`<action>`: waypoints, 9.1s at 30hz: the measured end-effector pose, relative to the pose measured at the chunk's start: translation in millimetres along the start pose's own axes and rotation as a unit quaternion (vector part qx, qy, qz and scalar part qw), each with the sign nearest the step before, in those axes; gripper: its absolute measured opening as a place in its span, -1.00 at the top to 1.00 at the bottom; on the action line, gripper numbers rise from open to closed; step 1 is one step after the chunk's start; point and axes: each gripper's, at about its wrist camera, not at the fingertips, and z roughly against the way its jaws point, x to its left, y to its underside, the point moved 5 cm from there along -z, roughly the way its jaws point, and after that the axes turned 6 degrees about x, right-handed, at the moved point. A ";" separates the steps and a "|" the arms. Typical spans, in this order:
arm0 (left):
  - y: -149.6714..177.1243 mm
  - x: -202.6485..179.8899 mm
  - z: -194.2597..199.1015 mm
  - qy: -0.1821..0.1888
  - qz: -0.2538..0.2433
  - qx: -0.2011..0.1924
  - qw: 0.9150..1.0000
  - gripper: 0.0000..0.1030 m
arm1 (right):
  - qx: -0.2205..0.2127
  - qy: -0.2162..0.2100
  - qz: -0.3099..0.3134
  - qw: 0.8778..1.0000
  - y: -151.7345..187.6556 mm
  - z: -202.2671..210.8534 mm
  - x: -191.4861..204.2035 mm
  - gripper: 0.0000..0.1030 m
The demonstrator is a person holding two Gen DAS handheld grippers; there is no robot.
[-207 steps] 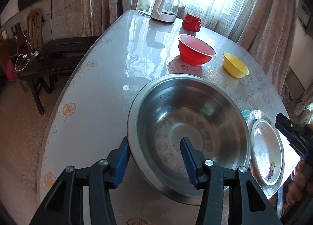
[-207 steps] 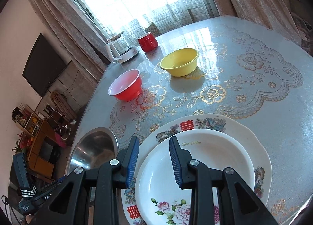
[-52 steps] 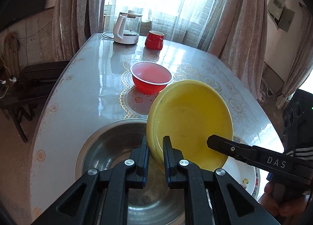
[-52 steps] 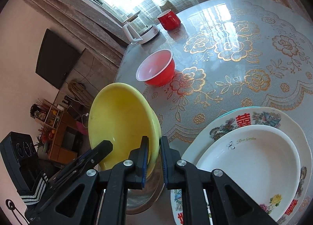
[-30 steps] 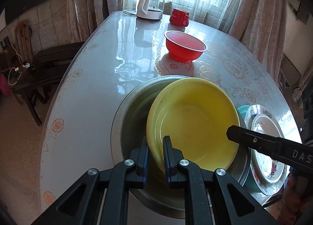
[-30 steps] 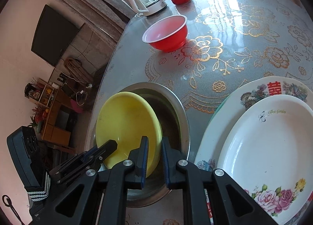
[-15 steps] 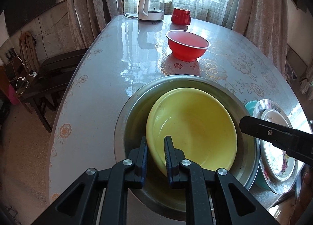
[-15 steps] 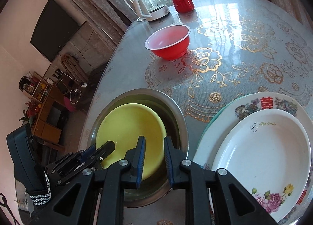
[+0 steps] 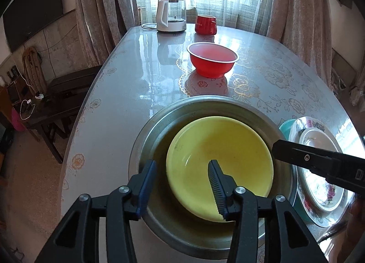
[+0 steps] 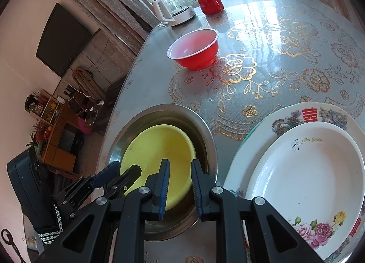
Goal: Organize plates and bowls
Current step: 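Open both grippers to release the yellow bowl, then withdraw both grippers and move toward the red-and-white bowl, then close the right gripper on the red-and-white bowl rim while the left gripper grasps it too, then lift the red-and-white bowl with both grippers and carry it over the steel bowl, then lower the red-and-white bowl into the yellow bowl with both grippers, then open both grippers and move them to the steel bowl rim, then close both grippers on the steel bowl rim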
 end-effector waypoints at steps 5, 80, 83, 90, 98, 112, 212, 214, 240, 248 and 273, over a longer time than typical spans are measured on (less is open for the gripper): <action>-4.8 0.1 8.5 0.000 0.003 -0.020 1.000 0.02 | -0.002 -0.007 -0.003 1.000 1.0 1.8 -0.3 0.61; -169.3 29.0 -80.3 0.055 0.127 0.037 0.990 -0.59 | 0.009 -0.003 -0.121 0.993 -183.1 -87.5 -74.9 0.61; -177.6 20.1 -85.0 0.069 0.124 0.028 0.989 -0.59 | 0.008 -0.010 -0.119 0.993 -181.0 -86.8 -74.5 0.64; -190.1 2.4 -106.9 0.077 0.108 0.053 0.990 -0.44 | 0.011 -0.006 -0.116 0.993 -172.9 -84.7 -76.7 0.67; -189.7 -8.7 -129.3 0.057 0.092 0.077 0.991 0.21 | 0.007 -0.001 -0.111 0.994 -169.1 -79.5 -76.5 0.67; -171.9 -8.1 -112.0 0.039 0.046 0.064 0.996 0.84 | 0.001 -0.018 -0.099 0.995 -158.2 -67.2 -65.0 0.77; -8.3 5.2 5.3 -0.002 0.000 -0.017 1.000 0.68 | 0.027 -0.088 -0.103 0.990 10.6 -3.9 -18.0 0.53; -9.3 4.0 3.4 -0.010 -0.002 -0.023 1.000 0.69 | 0.026 -0.088 -0.101 0.991 9.7 -6.0 -14.4 0.53; 15.6 63.6 36.5 0.056 0.134 -0.063 0.987 -0.38 | -0.065 -0.034 -0.059 0.996 11.2 35.1 -22.7 0.48; 32.6 67.6 24.4 0.082 0.155 -0.032 0.984 -0.20 | -0.052 0.009 -0.032 0.998 -0.9 24.8 -25.1 0.46; 49.4 55.9 1.9 0.166 0.167 0.010 0.972 0.24 | 0.074 0.055 0.098 0.991 -26.5 -37.4 -16.2 0.55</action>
